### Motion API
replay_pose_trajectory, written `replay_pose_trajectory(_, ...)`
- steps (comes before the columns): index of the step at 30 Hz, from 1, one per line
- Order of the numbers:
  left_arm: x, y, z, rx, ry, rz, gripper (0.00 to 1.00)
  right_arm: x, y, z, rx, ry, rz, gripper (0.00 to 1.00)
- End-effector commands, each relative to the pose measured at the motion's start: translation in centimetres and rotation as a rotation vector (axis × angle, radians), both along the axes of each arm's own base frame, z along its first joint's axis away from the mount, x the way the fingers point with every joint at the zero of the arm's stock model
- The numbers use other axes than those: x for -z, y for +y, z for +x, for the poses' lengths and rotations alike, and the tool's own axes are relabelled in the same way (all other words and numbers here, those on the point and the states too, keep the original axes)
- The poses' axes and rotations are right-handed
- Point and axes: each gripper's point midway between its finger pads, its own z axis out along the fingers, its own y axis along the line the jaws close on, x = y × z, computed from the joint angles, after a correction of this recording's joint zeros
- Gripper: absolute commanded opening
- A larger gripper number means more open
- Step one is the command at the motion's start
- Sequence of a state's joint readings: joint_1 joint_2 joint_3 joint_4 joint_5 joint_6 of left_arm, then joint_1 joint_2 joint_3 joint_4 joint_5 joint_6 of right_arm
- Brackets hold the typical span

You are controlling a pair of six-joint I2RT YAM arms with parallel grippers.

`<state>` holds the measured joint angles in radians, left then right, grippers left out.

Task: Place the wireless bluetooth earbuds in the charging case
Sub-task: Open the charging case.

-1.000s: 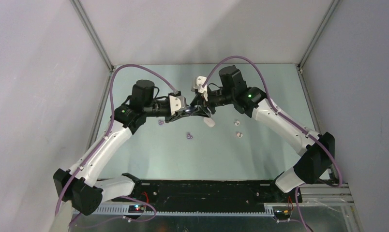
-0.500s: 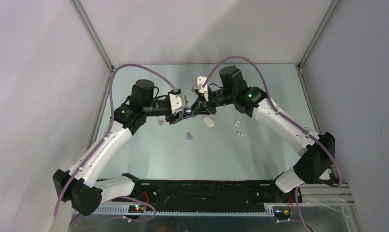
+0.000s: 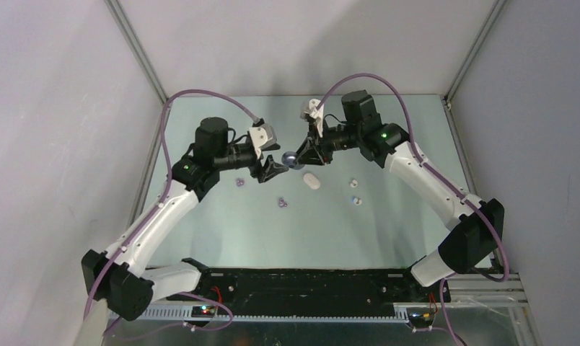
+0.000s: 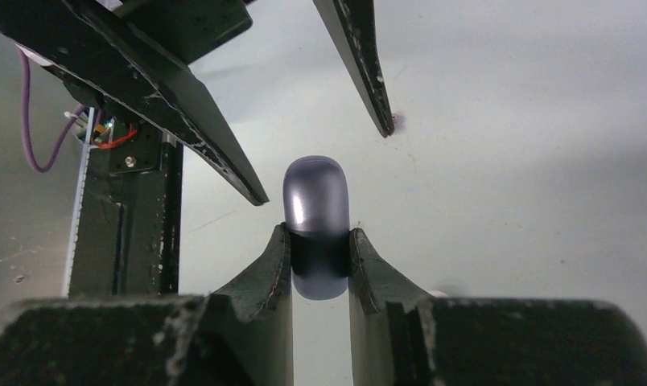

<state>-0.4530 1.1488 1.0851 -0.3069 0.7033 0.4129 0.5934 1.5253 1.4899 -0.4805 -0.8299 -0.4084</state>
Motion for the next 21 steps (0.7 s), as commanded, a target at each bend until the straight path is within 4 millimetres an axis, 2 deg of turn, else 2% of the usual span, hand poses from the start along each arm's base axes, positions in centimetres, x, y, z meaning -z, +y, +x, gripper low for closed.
replay_pose_trajectory(1,-1.5,-1.1,0.5,0.014,0.024,-0.086,0.70,-4.6,0.1,-1.0,-0.016,-0.031,0.097,0.02)
replay_pose_trajectory(4,-1.4,-1.7,0.5,0.037,0.060,-0.098,0.65,-4.8,0.2,-0.9,-0.012,-0.023,0.104,0.02)
replay_pose_trajectory(13,-1.5,-2.3,0.6,0.088,0.098,-0.088,0.34,-4.9,0.1,-0.4,0.011,-0.018,0.115,0.01)
replay_pose_trajectory(18,-1.6,-2.4,0.6,0.099,0.091,-0.095,0.12,-4.3,0.0,-0.1,0.030,-0.007,0.108,0.02)
replay_pose_trajectory(21,-1.6,-2.5,0.6,0.105,0.084,-0.099,0.10,-4.1,-0.1,0.2,0.040,0.010,0.111,0.02)
